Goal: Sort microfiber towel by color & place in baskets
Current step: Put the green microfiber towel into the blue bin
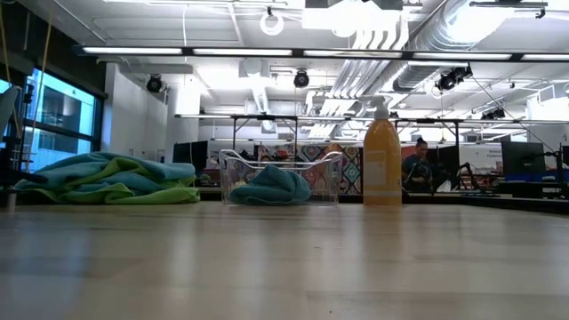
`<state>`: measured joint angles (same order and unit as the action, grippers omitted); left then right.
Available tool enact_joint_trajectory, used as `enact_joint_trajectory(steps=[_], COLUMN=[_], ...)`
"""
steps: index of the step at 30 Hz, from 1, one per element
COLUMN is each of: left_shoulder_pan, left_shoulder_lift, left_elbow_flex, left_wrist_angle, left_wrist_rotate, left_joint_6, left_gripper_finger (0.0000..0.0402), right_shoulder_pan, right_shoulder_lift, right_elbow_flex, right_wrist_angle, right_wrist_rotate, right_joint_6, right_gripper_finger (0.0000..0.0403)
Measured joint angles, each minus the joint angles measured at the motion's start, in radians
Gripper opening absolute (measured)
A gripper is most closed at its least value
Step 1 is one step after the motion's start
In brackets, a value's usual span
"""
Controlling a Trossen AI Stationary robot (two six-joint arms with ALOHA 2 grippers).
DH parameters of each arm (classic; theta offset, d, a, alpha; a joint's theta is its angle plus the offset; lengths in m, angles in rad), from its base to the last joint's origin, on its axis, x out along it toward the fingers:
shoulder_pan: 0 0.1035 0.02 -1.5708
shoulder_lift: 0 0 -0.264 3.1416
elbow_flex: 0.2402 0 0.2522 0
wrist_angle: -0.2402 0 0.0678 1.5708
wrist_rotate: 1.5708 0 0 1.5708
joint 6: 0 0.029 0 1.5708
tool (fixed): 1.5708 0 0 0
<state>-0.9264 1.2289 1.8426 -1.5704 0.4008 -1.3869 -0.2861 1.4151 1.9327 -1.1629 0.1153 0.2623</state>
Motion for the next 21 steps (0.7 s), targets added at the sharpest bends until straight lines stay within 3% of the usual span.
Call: enact_joint_trajectory(steps=[5,8,14,21], left_shoulder_pan=[-0.046,-0.053,-0.024,0.004], left_shoulder_lift=[0.001,0.000,0.009,0.047], left_elbow_flex=[0.002,0.002,0.002,-0.012], left_wrist_angle=[0.000,-0.001,-0.001,0.012], left_wrist_rotate=[0.111,0.089,-0.169,-0.547], left_joint_6=[-0.044,-0.035,0.159,0.436], left_gripper_finger=[0.0000,0.0000,0.0000,0.0000], right_shoulder_pan=[0.000,0.000,0.000,0.000], right_shoulder_lift=[0.000,0.000,0.000,0.000], right_elbow_flex=[0.000,0.000,0.000,0.000], right_wrist_angle=[0.005,0.006,0.030,0.044], right_wrist_rotate=[0.000,0.000,0.000,0.000], right_joint_6=[0.000,-0.009,-0.020,-0.035], right_gripper_finger=[0.0291,0.0291,0.0291,0.0291])
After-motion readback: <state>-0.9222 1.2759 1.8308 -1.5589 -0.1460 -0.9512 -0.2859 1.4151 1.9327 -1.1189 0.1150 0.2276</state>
